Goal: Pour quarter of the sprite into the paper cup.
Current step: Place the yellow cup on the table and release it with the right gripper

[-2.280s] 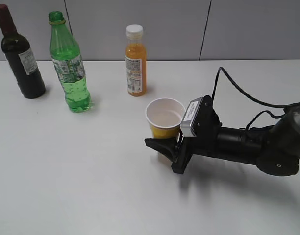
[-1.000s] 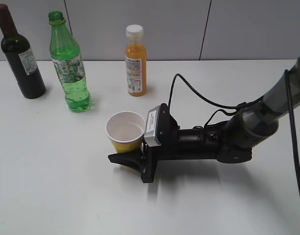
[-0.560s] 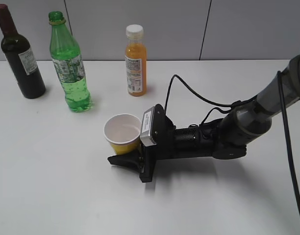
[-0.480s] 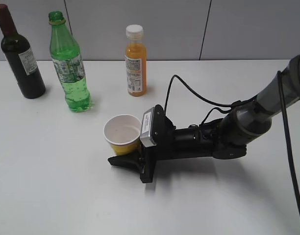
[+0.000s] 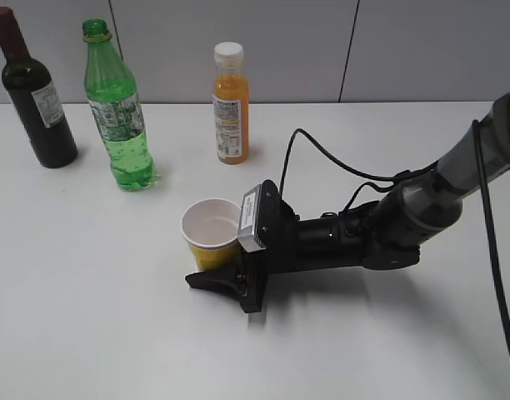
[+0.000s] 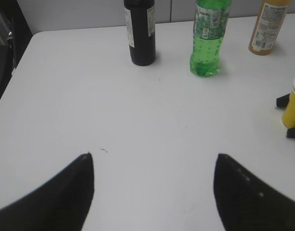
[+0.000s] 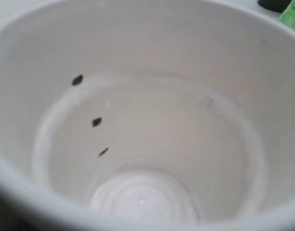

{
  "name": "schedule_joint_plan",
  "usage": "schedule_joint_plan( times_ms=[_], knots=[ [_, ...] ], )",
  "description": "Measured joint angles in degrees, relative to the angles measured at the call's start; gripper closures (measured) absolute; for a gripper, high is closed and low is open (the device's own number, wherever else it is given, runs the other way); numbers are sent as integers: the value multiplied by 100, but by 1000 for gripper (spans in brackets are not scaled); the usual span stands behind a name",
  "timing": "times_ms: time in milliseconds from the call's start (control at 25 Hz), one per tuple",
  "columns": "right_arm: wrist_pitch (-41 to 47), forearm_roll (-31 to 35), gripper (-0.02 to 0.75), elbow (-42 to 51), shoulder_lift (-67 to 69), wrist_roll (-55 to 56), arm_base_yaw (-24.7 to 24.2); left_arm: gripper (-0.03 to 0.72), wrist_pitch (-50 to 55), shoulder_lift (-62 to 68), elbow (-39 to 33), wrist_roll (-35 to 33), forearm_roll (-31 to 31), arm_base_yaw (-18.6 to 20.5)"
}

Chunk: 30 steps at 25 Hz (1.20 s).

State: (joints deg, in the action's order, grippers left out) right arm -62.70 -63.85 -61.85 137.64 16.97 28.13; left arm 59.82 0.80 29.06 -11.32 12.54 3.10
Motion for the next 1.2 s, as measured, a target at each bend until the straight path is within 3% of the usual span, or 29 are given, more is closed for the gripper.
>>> schedule_joint_plan(
  times_ms=[480, 1200],
  knots=[
    [-104, -380, 174, 20, 0, 309, -240, 99, 0, 0, 0, 0, 0, 0],
    [-41, -938, 174, 1197, -1122, 99, -1591, 99, 0, 0, 0, 0, 5, 0]
  ],
)
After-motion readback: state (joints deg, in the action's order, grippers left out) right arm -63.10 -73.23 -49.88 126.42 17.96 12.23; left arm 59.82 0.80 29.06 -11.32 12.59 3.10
